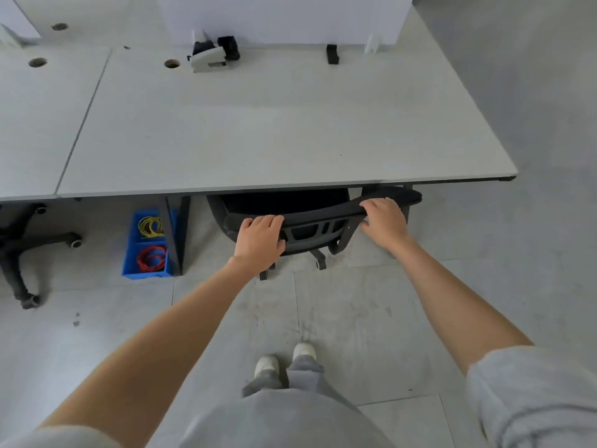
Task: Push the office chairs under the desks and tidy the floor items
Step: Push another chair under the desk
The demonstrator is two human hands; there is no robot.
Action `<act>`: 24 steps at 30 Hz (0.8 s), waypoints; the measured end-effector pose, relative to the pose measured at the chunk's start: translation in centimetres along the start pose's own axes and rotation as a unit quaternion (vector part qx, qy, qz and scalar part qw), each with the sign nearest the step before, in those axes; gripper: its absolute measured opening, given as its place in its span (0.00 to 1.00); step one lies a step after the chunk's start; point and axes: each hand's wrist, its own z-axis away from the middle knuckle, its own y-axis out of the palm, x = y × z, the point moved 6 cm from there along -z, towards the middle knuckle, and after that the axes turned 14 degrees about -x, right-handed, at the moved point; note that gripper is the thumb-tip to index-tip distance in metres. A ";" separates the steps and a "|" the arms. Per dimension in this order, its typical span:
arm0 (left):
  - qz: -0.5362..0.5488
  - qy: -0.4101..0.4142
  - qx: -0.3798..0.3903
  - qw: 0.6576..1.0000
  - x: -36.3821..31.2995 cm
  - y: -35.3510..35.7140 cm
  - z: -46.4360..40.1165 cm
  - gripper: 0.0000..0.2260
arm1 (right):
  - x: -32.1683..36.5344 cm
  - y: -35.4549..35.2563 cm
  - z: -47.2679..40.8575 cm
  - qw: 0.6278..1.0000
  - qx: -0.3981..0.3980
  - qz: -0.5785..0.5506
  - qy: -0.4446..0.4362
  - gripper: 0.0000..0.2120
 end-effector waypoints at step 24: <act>0.032 0.027 -0.030 0.999 5.0 -1.9 2.3 0.12 | 2.4 1.2 6.3 0.993 -0.085 -0.071 -0.036 0.12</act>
